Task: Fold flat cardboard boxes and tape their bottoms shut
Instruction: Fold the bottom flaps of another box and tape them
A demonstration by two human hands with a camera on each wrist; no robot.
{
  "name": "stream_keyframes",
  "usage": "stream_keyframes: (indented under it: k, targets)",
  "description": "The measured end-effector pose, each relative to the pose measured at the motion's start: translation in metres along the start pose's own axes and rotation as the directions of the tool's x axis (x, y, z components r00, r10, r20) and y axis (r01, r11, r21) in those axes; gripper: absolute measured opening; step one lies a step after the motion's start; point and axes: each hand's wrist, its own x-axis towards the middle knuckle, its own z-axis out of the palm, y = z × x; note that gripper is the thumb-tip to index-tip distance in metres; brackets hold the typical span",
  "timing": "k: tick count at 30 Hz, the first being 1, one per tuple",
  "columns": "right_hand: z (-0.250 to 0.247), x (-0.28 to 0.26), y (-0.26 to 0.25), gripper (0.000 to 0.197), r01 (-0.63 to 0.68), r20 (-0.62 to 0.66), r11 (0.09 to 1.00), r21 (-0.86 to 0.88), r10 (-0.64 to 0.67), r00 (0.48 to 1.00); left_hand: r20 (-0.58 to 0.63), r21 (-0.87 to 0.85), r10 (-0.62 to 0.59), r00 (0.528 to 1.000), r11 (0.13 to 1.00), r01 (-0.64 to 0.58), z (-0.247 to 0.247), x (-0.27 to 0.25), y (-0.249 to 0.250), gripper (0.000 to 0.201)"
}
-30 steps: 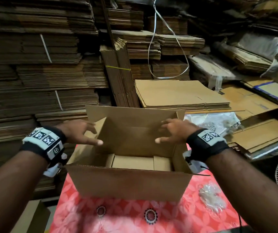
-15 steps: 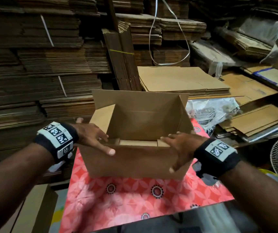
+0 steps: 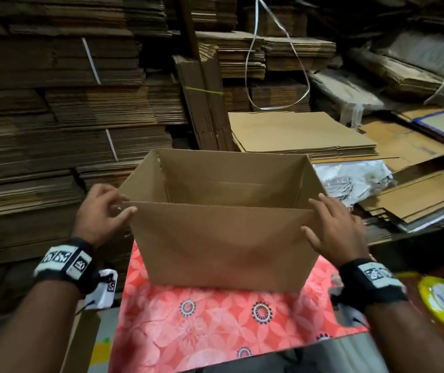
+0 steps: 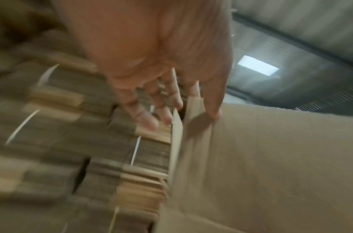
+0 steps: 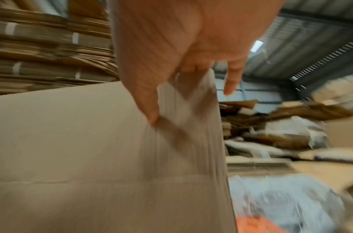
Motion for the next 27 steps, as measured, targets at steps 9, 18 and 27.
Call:
stream_keyframes:
  k: [9,18,27]
  targets:
    - [0.050,-0.014,0.004,0.112,-0.283,-0.073,0.769,0.573,0.391,0.917,-0.136,-0.297,-0.148,0.980,0.949,0.102,0.057,-0.016,-0.006,0.082]
    - [0.094,-0.032,0.014,0.103,-0.667,0.487,0.315,0.675,0.490,0.723,0.314,-0.535,-0.565,0.763,0.559,0.634,0.116,-0.032,-0.031,0.098]
    - [0.068,0.031,0.036,0.109,-0.425,0.298,0.675,0.603,0.303,0.905,0.252,-0.267,-0.403,0.879,0.845,0.464,0.089,0.009,0.016,0.092]
